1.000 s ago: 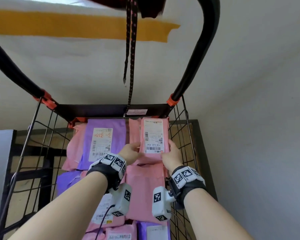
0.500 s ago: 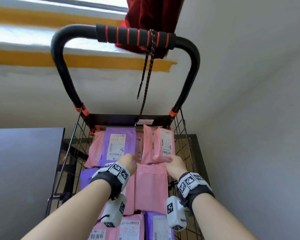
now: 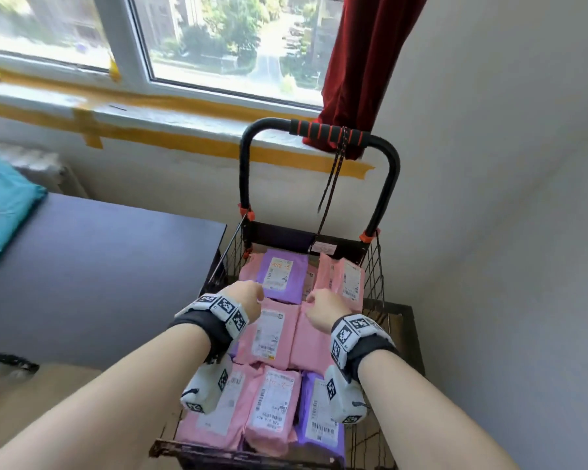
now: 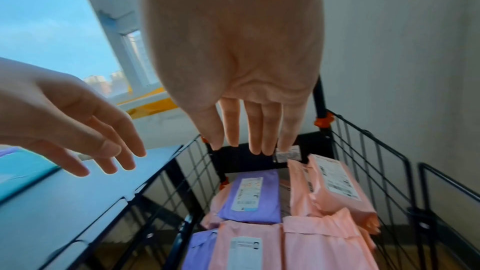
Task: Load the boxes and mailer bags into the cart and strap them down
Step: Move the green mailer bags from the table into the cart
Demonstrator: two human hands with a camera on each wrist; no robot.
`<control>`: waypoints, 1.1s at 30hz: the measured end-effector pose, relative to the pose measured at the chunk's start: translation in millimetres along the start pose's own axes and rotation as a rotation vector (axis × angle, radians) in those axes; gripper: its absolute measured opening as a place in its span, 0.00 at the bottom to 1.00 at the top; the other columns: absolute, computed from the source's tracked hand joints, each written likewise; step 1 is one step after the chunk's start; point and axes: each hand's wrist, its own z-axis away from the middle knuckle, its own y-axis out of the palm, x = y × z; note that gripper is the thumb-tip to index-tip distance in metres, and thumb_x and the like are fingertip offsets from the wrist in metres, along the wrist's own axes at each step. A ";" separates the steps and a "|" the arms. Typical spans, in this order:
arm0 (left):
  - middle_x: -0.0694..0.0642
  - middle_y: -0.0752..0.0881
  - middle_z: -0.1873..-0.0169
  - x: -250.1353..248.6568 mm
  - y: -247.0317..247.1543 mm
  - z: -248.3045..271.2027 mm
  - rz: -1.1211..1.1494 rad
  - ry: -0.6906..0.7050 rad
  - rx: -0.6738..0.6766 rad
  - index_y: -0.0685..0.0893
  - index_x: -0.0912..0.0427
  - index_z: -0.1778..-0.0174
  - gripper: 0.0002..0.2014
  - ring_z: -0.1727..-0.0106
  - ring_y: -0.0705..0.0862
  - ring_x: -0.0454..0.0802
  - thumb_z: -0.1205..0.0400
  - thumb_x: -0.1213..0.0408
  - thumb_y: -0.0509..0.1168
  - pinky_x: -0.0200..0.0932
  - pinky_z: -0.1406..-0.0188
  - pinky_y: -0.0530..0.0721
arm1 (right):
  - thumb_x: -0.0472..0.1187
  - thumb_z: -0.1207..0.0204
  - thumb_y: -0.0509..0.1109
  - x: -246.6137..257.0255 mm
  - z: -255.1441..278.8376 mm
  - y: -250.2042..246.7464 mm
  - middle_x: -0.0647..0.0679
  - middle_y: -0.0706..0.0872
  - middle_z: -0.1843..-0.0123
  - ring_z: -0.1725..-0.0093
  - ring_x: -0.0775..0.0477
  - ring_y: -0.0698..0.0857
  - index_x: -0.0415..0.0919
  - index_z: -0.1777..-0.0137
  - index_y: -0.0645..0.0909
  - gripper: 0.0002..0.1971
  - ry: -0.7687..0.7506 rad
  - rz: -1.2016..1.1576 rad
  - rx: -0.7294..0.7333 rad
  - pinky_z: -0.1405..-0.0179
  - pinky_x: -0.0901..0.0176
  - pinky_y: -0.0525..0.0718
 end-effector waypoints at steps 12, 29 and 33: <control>0.56 0.80 0.34 148.0 -80.2 143.9 -0.071 -0.264 -0.203 0.78 0.54 0.33 0.18 0.33 0.80 0.56 0.19 0.66 0.57 0.46 0.38 0.78 | 0.38 0.24 0.59 183.5 41.3 44.3 0.40 0.85 0.38 0.40 0.37 0.84 0.40 0.45 0.80 0.12 -0.369 0.293 0.031 0.44 0.53 0.81; 0.57 0.83 0.36 494.5 -205.3 214.1 0.145 -0.432 -0.313 0.82 0.55 0.38 0.15 0.34 0.81 0.55 0.19 0.64 0.59 0.43 0.35 0.78 | 0.40 0.22 0.61 525.8 21.8 170.0 0.41 0.84 0.36 0.38 0.40 0.83 0.38 0.36 0.81 0.17 -0.469 0.173 0.056 0.38 0.53 0.81; 0.56 0.86 0.41 558.8 -239.4 200.2 0.318 -0.432 -0.411 0.86 0.56 0.41 0.14 0.37 0.83 0.54 0.20 0.65 0.61 0.39 0.40 0.77 | 0.37 0.22 0.62 588.7 0.9 190.3 0.40 0.87 0.40 0.40 0.40 0.84 0.33 0.40 0.84 0.15 -0.451 0.073 0.065 0.40 0.53 0.82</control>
